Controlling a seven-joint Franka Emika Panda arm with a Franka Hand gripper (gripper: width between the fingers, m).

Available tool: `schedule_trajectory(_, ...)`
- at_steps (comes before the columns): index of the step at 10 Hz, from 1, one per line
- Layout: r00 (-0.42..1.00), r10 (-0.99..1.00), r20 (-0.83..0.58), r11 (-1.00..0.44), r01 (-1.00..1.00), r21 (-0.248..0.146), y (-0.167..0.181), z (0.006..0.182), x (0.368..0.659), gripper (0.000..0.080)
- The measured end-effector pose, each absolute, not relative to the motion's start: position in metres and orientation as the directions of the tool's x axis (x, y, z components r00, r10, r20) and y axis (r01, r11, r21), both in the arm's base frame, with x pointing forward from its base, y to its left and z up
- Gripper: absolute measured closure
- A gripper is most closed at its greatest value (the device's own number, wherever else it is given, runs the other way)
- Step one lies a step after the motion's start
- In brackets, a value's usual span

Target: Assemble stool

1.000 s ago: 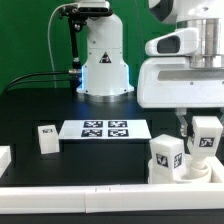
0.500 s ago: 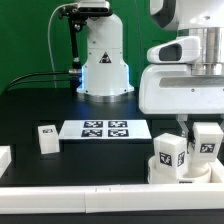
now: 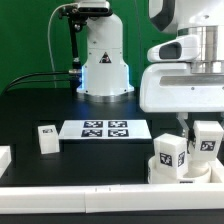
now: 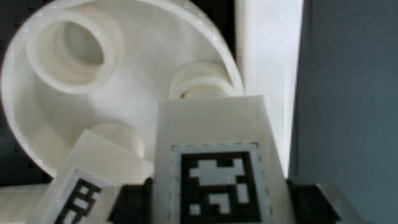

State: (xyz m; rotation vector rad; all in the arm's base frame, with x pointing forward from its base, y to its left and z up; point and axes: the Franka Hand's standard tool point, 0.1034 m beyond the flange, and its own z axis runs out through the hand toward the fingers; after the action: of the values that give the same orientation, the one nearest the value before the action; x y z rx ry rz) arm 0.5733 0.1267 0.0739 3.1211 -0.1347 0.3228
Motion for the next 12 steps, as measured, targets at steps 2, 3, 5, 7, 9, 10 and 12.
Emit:
schedule_trajectory(2, 0.972, -0.099, 0.212, -0.995, -0.104, 0.011, 0.1286, 0.0737, 0.5707, 0.0466)
schedule_trajectory(3, 0.970, -0.099, 0.221, -0.994, -0.106, 0.022, 0.1286, 0.0737, 0.5705, 0.0466)
schedule_trajectory(5, 0.970, -0.096, 0.224, -0.994, -0.105, 0.027, 0.1280, 0.0735, 0.5712, 0.0466)
schedule_trajectory(7, 0.970, -0.096, 0.224, -0.994, -0.105, 0.027, 0.1279, 0.0735, 0.5712, 0.0466)
schedule_trajectory(9, 0.969, -0.089, 0.232, -0.995, -0.098, 0.030, 0.1285, 0.0733, 0.5706, 0.0466)
schedule_trajectory(10, 0.968, -0.086, 0.236, -0.995, -0.096, 0.033, 0.1285, 0.0733, 0.5704, 0.0466)
schedule_trajectory(12, 0.966, -0.085, 0.244, -0.995, -0.096, 0.032, 0.1283, 0.0720, 0.5700, 0.0466)
